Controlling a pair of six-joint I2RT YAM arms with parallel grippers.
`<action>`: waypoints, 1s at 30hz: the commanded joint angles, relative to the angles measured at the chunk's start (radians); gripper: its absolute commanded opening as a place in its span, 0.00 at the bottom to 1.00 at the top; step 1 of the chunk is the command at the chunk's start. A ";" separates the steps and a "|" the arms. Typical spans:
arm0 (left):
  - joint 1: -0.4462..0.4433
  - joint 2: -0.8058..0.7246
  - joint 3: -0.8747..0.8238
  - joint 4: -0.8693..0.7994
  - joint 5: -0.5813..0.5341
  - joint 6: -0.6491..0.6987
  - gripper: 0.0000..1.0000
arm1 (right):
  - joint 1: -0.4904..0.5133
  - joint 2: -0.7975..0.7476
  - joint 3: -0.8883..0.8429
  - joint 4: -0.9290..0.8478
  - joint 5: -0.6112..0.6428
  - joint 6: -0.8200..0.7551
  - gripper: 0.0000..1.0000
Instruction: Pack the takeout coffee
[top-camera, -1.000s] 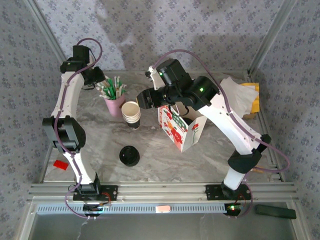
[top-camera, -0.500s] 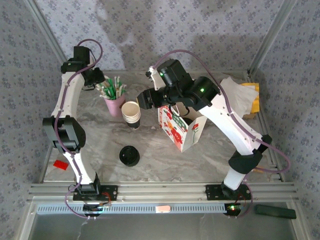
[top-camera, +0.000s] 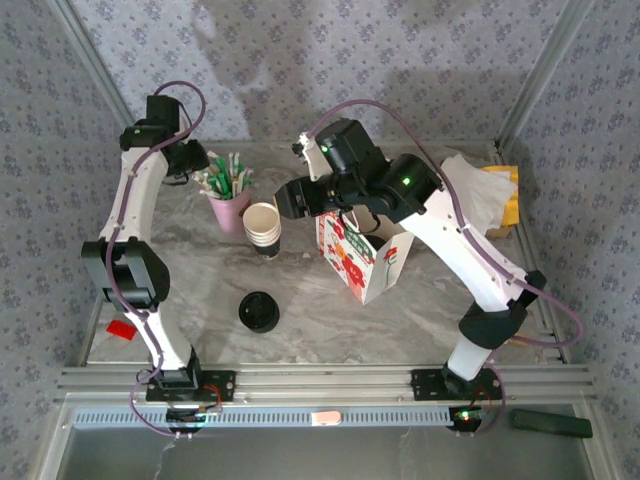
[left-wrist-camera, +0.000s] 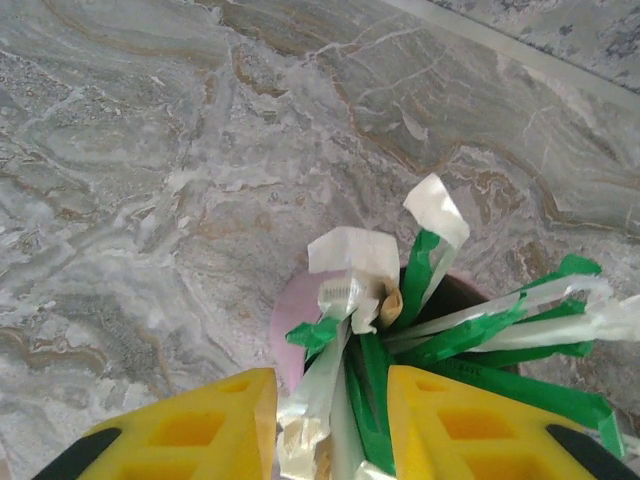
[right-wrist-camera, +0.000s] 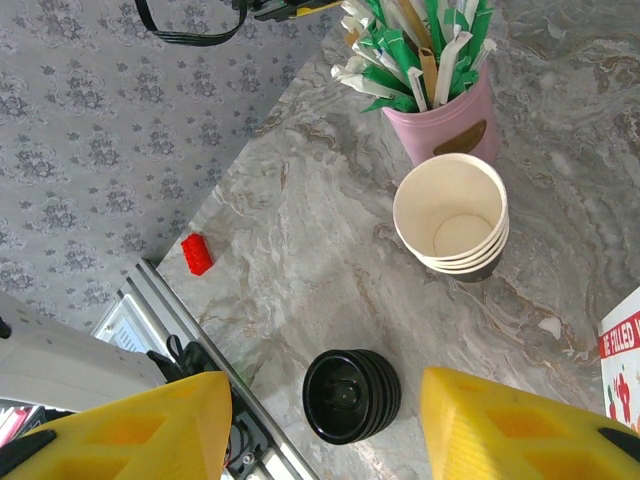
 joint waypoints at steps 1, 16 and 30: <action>-0.006 -0.041 -0.024 -0.028 -0.017 0.019 0.35 | 0.008 -0.025 0.000 0.008 0.008 0.006 0.54; -0.019 -0.045 -0.021 -0.010 0.000 0.013 0.32 | 0.017 -0.023 0.006 0.004 0.012 0.008 0.54; -0.028 -0.051 0.014 -0.021 -0.010 0.017 0.24 | 0.024 -0.022 -0.001 0.003 0.016 0.008 0.54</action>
